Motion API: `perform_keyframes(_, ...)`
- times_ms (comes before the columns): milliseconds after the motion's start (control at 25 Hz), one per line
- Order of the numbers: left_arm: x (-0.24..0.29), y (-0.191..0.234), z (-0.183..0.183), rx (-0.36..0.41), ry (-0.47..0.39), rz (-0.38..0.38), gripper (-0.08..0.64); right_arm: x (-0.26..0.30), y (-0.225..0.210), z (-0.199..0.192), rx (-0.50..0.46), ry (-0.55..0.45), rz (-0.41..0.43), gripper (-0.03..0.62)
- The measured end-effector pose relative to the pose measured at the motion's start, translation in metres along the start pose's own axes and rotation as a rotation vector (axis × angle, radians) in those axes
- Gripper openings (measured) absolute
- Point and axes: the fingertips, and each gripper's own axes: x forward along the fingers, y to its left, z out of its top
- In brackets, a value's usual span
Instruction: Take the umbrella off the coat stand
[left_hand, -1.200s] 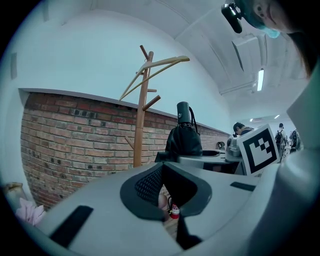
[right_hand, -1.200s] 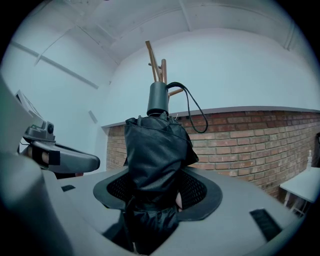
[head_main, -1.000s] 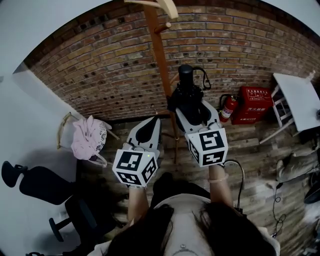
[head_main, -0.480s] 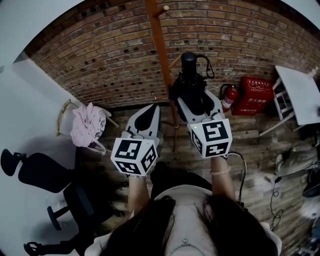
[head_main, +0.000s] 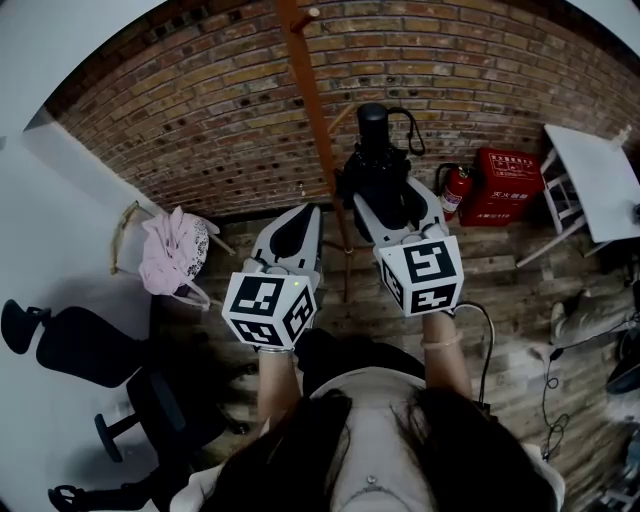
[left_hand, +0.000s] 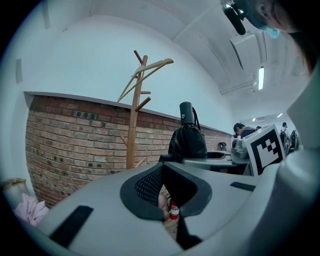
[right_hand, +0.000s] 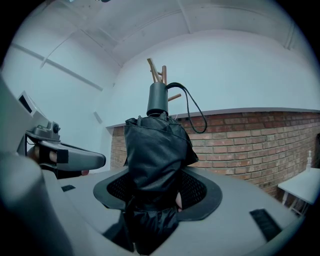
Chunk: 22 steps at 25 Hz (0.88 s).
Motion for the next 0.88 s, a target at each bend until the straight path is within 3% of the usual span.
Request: perform_keyframes(880,0.0079,-0.0053,-0.0032,0.016,-0.014,-0.031,0.009,0.0006,-0.0024,0.0001,-0.010,-0.015,-0.004,0.276)
